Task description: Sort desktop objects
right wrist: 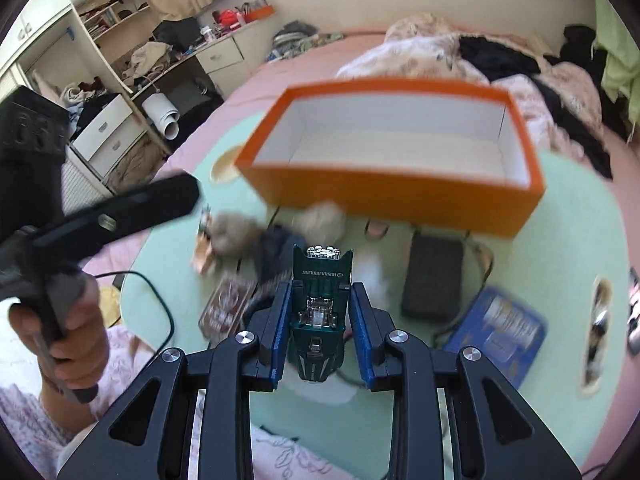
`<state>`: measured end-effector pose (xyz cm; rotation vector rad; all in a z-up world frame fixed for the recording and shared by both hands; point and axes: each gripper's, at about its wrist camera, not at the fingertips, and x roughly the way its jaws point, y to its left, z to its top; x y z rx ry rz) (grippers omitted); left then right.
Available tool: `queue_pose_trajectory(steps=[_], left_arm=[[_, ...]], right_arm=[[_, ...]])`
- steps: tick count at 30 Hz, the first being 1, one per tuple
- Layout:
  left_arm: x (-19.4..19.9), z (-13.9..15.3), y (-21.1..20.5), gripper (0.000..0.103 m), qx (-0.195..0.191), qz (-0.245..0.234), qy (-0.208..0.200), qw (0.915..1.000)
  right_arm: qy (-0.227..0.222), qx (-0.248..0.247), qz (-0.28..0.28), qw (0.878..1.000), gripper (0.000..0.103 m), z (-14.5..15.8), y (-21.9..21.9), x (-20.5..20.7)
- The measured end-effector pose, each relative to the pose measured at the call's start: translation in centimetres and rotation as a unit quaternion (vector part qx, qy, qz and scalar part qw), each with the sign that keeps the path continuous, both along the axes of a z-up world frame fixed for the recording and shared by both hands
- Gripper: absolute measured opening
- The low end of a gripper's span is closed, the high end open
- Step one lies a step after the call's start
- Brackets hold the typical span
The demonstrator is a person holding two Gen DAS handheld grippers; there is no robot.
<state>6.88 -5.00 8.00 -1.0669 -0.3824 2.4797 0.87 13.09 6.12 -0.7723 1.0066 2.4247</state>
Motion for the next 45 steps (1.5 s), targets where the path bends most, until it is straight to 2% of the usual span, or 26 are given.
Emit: queue_pose_trajectory(steps=[4, 7, 12, 15, 17, 18, 21, 23, 25, 29, 31, 34, 37, 40, 41, 44, 45], left_arm=[[2.5, -1.8, -0.8, 0.087, -0.012, 0.013, -0.013, 0.9998], [4.2, -3.4, -1.4, 0.087, -0.034, 0.031, -0.018, 0.9987], [5.6, -5.4, -0.9, 0.087, -0.056, 0.014, -0.032, 0.9978], [5.8, -6.7, -0.4, 0.087, -0.073, 0.007, -0.044, 0.9963], [5.8, -7.5, 0.2, 0.089, -0.083, 0.001, -0.044, 0.9956], [5.9, -7.7, 0.6, 0.09, -0.1, 0.001, -0.04, 0.9942], [6.0, -7.9, 2.0, 0.094, -0.152, 0.0, -0.031, 0.988], [5.8, -8.3, 2.8, 0.102, -0.185, 0.002, -0.03, 0.9823], [5.6, -8.5, 3.0, 0.102, -0.199, 0.005, -0.03, 0.9796], [5.2, -8.5, 2.5, 0.102, -0.197, 0.014, -0.032, 0.9798], [5.2, -8.8, 2.6, 0.102, -0.212, 0.021, -0.034, 0.9764], [5.2, -8.9, 2.9, 0.103, -0.221, 0.024, -0.035, 0.9745], [5.0, -8.9, 2.8, 0.103, -0.222, 0.029, -0.037, 0.9738], [4.8, -9.0, 3.0, 0.103, -0.225, 0.041, -0.039, 0.9727], [4.7, -9.0, 3.0, 0.103, -0.227, 0.044, -0.04, 0.9721], [4.5, -9.1, 2.9, 0.103, -0.229, 0.049, -0.041, 0.9713], [4.5, -9.2, 2.9, 0.103, -0.229, 0.05, -0.042, 0.9712]], right_arm=[[0.007, -0.011, -0.015, 1.0, 0.03, -1.0, -0.6, 0.5], [0.021, -0.032, -0.053, 0.998, 0.03, -1.7, -0.2, 1.9], [0.064, -0.063, -0.118, 0.989, 0.03, -2.3, 0.0, 5.3], [0.069, -0.068, -0.127, 0.987, 0.03, -2.2, -0.4, 5.7], [0.057, -0.055, -0.111, 0.991, 0.03, -1.7, -0.9, 4.8], [0.047, -0.045, -0.098, 0.993, 0.031, -1.3, -1.2, 3.9], [-0.02, -0.015, -0.08, 0.996, 0.032, -1.1, -2.1, 1.2], [-0.063, 0.008, -0.078, 0.995, 0.032, -1.1, -2.5, -0.3], [-0.086, 0.026, -0.081, 0.993, 0.032, -1.1, -2.6, -1.0], [-0.041, 0.039, -0.089, 0.994, 0.036, -0.3, -2.6, 0.8], [-0.02, 0.047, -0.099, 0.994, 0.054, 0.1, -2.7, 2.8], [-0.008, 0.077, -0.108, 0.991, 0.058, 0.2, -3.7, 5.4], [-0.067, 0.118, -0.091, 0.987, 0.058, -0.5, -4.7, 6.5], [-0.153, 0.148, 0.007, 0.977, 0.058, -2.4, -5.3, 6.3], [-0.165, 0.149, 0.03, 0.975, 0.058, -3.1, -5.4, 6.2], [-0.179, 0.128, 0.056, 0.974, 0.058, -4.9, -5.7, 5.3], [-0.186, 0.139, 0.062, 0.971, 0.065, -5.1, -6.1, 4.9]])
